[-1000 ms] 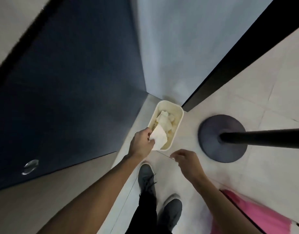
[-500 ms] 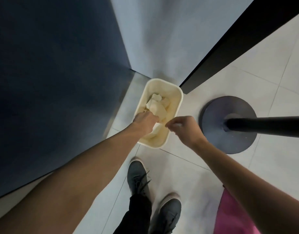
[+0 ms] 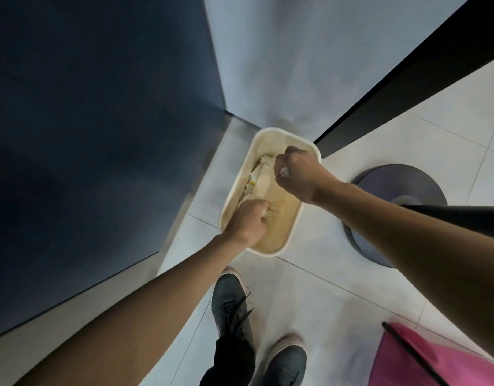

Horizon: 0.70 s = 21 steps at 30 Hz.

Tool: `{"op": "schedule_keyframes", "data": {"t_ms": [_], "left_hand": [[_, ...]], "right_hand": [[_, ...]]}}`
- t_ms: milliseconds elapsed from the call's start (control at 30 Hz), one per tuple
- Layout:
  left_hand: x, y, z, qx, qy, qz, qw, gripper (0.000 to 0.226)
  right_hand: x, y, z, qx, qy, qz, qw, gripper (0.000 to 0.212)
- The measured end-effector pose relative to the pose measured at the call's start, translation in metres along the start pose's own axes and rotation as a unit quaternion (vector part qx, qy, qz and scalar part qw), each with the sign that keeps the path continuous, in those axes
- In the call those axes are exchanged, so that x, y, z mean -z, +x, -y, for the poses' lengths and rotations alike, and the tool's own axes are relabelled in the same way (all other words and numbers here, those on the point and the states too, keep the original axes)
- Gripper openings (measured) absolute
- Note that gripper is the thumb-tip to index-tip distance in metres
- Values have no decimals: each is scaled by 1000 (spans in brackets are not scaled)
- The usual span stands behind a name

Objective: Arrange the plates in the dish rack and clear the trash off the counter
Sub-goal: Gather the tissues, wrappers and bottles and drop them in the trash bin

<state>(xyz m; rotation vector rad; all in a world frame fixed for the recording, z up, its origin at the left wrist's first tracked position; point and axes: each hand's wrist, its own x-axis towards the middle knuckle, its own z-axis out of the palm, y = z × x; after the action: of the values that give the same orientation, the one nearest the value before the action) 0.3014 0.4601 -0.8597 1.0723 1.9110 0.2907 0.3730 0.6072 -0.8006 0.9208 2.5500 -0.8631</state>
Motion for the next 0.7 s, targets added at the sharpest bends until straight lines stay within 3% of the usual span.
{"op": "schedule_keyframes", "data": {"t_ms": [100,300,367,567,700], "left_hand": [[7,1,0,50,-99,0,994,40],[19,0,-1,102,-193,-71,973,41],[25,-9,-5,89,-205,-79,972,44],[47,-38,-31,81,-226,-134,961,36],[62,-86,-76,106,-275,-152,944,30]], "right_hand": [[-4,15,3,15,-63,32,997,16],[-5,9,-3,1,-211,122,970,56],[-1,0,-7,5,-206,123,971,59],[31,-39,4,33,-124,108,986,41],[53,-98,24,31,-52,80,995,46]]}}
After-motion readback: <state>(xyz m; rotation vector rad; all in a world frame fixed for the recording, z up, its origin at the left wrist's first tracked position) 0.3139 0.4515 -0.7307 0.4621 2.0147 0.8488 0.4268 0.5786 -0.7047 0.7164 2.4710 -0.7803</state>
